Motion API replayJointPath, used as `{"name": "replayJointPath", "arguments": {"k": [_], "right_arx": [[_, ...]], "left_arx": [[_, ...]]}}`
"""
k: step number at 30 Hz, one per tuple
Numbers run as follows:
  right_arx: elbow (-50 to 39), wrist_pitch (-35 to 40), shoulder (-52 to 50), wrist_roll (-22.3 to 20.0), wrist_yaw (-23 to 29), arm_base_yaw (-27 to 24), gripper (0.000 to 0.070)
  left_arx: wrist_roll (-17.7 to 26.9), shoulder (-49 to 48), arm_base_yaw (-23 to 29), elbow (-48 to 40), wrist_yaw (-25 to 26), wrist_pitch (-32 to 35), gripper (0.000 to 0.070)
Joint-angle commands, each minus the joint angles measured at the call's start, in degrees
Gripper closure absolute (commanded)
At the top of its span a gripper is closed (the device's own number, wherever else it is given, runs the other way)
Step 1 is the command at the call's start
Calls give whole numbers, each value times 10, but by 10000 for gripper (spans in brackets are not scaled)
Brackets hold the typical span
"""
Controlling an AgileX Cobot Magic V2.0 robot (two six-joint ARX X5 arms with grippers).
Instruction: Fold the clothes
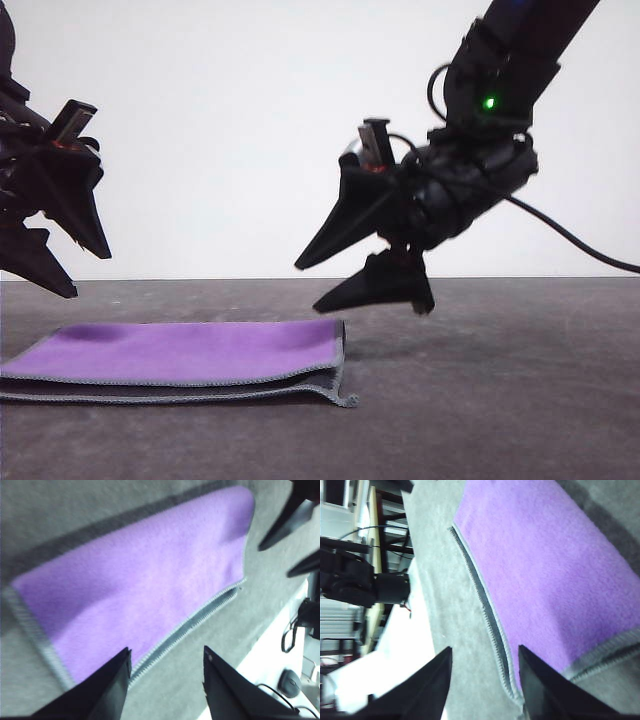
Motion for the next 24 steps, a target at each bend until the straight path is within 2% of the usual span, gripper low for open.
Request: {"name": "replayJointPath", "arguments": {"k": [1,6,10,16,20,24], "right_arx": [[12,-4,-18,-16,16,2,426],[12,-13,-103,-12,103,1,426],[12,-34,-190,3,169,2,426],[9,-104,-314,25,313,2,426],[-25,-106,-378,55,347,2,426],[-113,-55,-417,94,350,2,426]], "left_arx": [[0,-11,4,12,2,7,420],[-20,-75,17,13,-4,39,420],[-52,-147,27,13,-63,69,420],[-73,-237,54,13,-136,65,420],[-82,-263,78,13,-137,65,420],[-88,-265,94,12,-137,64,420]]}}
